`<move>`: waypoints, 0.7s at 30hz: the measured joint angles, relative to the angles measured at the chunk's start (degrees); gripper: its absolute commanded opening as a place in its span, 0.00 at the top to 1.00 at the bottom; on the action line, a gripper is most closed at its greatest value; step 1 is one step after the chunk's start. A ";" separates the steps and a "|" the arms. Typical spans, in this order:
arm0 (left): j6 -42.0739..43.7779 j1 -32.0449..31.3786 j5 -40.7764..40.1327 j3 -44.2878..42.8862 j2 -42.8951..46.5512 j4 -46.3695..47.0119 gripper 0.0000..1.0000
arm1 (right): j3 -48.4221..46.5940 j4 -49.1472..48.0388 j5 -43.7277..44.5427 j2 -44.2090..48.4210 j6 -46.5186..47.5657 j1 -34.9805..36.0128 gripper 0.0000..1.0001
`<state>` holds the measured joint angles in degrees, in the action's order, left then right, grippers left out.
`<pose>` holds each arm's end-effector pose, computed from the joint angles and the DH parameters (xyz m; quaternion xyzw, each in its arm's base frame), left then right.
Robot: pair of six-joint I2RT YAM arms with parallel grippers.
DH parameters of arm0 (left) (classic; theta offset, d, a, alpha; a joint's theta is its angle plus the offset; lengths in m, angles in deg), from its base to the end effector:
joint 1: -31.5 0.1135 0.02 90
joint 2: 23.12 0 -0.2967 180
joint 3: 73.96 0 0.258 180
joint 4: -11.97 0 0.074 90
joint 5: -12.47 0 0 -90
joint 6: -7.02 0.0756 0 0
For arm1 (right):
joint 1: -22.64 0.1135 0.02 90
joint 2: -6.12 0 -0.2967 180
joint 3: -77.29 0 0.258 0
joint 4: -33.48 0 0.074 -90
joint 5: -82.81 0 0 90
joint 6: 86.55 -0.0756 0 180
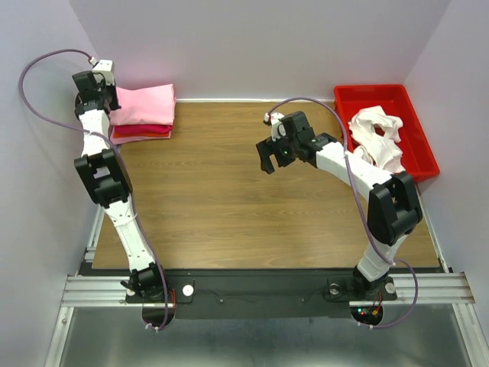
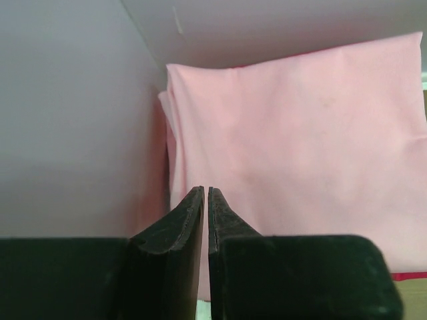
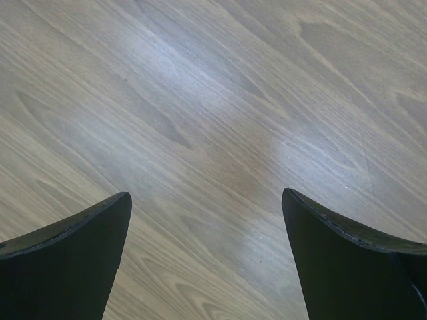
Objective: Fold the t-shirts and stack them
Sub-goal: Neatly place the folded tshirt to the corner
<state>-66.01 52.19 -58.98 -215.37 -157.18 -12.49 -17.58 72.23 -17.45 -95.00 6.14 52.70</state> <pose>0.5899 0.1971 0.3169 0.0699 0.7966 0.0665 0.5968 0.3729 0.2314 0.2716 -0.2922 0.8732 0.1704 0.3508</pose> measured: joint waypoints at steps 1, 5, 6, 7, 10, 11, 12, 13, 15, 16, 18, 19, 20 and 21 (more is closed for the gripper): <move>-0.09 0.00 0.24 0.00 -0.28 0.00 0.81 | 0.00 0.00 -0.11 -0.28 0.00 0.00 0.00; -0.72 0.00 0.98 -0.15 -2.47 1.31 0.82 | 0.00 0.02 -0.55 -1.97 0.00 0.00 0.00; -0.90 0.00 0.96 -0.55 -3.15 1.95 0.82 | 0.00 0.02 -0.61 -2.34 0.00 0.00 0.00; -1.03 0.00 0.87 -0.79 -3.74 2.38 0.82 | 0.00 0.02 -0.74 -2.75 -0.02 0.00 0.00; -1.11 0.00 0.04 -0.90 -5.07 3.30 0.82 | 0.00 0.02 -0.81 -3.54 0.00 0.00 0.00; -1.14 0.00 -0.48 -0.96 -5.66 3.78 0.82 | 0.00 0.02 -0.83 -3.78 0.00 0.00 0.00; -1.18 0.00 -0.74 -0.96 -5.92 3.98 0.82 | 0.00 0.02 -0.85 -4.02 0.00 0.00 0.00; -1.20 0.02 -1.14 -1.03 -6.64 4.46 0.82 | 0.00 0.02 -0.87 -4.26 0.00 0.00 0.00; -1.22 0.04 -2.10 -1.05 -7.58 5.11 0.82 | 0.00 0.02 -0.87 -4.55 0.00 0.00 0.00; -1.27 0.04 -2.56 -1.05 -8.04 5.22 0.82 | 0.00 0.02 -0.90 -4.68 0.00 0.00 0.00; -1.44 0.07 -3.80 -1.05 -8.85 5.29 0.82 | 0.00 0.02 -0.90 -4.76 0.00 0.00 0.00; -1.49 0.07 -4.35 -1.05 -9.05 5.44 0.82 | 0.00 0.04 -0.90 -4.79 0.00 0.00 0.00; -1.49 0.07 -5.38 -1.03 -9.14 5.64 0.82 | 0.00 0.02 -0.90 -4.79 0.00 0.00 0.00; -1.49 0.07 -5.81 -1.03 -9.14 5.64 0.82 | 0.00 0.02 -0.90 -4.79 0.00 0.00 0.00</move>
<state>-67.50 52.25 -64.80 -216.40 -166.31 -6.85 -17.58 72.26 -18.35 -99.78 6.14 52.70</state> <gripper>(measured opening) 0.185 0.999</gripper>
